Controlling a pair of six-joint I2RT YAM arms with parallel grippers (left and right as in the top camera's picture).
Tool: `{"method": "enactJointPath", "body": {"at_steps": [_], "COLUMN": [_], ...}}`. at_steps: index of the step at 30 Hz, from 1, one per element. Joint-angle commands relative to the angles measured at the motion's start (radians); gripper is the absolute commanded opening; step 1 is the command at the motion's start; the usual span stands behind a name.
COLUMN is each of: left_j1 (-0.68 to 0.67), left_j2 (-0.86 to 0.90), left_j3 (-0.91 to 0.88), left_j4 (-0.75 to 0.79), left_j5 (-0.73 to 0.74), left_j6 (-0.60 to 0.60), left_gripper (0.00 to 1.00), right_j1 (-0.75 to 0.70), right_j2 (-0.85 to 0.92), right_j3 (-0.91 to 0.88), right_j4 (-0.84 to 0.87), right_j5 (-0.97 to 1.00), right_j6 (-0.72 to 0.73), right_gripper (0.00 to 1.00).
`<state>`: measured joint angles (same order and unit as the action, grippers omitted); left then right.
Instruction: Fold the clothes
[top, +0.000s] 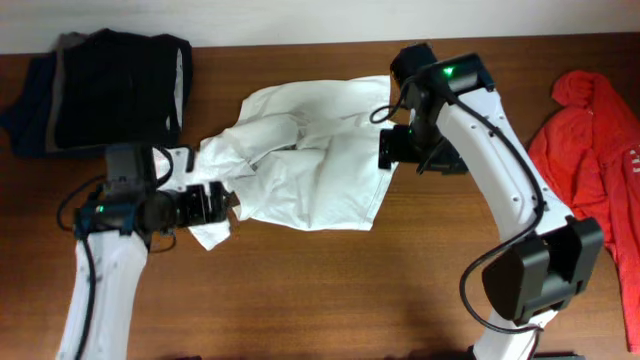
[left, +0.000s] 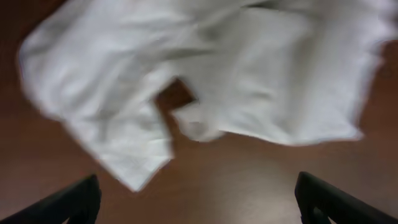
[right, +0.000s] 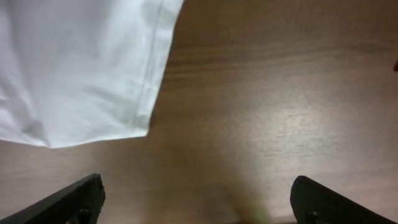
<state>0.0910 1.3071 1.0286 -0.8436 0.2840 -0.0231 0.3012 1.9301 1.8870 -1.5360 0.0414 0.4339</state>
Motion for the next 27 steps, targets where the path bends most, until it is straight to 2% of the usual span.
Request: {"method": "enactJointPath", "body": {"at_steps": [1, 4, 6, 8, 11, 17, 22, 23, 24, 25, 26, 27], "left_j1": [0.084, 0.12, 0.12, 0.12, 0.121, 0.12, 0.069, 0.069, 0.069, 0.069, 0.069, 0.069], "left_j2": [0.138, 0.241, 0.298, 0.342, 0.396, 0.411, 0.51, 0.52, 0.526, 0.526, 0.526, 0.526], "left_j3": [0.009, 0.009, 0.009, 0.008, 0.005, -0.04, -0.043, -0.043, -0.043, -0.043, -0.043, -0.042], "left_j4": [0.048, 0.107, 0.093, 0.033, -0.041, -0.014, 0.002, 0.002, 0.001, 0.001, 0.0, -0.003], "left_j5": [-0.287, -0.282, -0.266, -0.262, -0.262, -0.264, -0.304, -0.306, -0.307, -0.307, -0.307, -0.307], "left_j6": [-0.218, -0.231, -0.231, -0.23, -0.23, -0.23, -0.231, -0.231, -0.23, -0.23, -0.23, -0.221], "left_gripper": [0.99, 0.99, 0.77, 0.82, 0.83, 0.79, 0.79, 0.73, 0.62, 0.32, 0.19, 0.0], "right_j1": [-0.001, -0.001, -0.001, 0.0, 0.001, 0.001, 0.001, 0.001, 0.001, 0.001, 0.001, 0.001], "right_j2": [-0.01, -0.01, -0.01, -0.01, -0.01, -0.01, -0.01, -0.01, -0.01, -0.01, -0.01, -0.01], "right_j3": [-0.161, -0.301, -0.366, -0.43, -0.488, -0.488, -0.488, -0.488, -0.488, -0.488, -0.488, -0.488], "right_j4": [0.077, 0.203, 0.307, 0.404, 0.452, 0.441, 0.441, 0.441, 0.441, 0.442, 0.442, 0.442], "right_j5": [0.016, -0.087, -0.206, -0.291, -0.296, -0.296, -0.296, -0.296, -0.296, -0.296, -0.296, -0.296], "right_j6": [-0.011, -0.011, -0.01, -0.01, -0.013, -0.037, -0.037, -0.037, -0.037, -0.037, -0.037, -0.037], "right_gripper": [0.99, 0.99, 0.99, 0.99, 0.99, 0.99, 0.99, 0.99, 0.99, 0.99, 0.99, 0.99]}}
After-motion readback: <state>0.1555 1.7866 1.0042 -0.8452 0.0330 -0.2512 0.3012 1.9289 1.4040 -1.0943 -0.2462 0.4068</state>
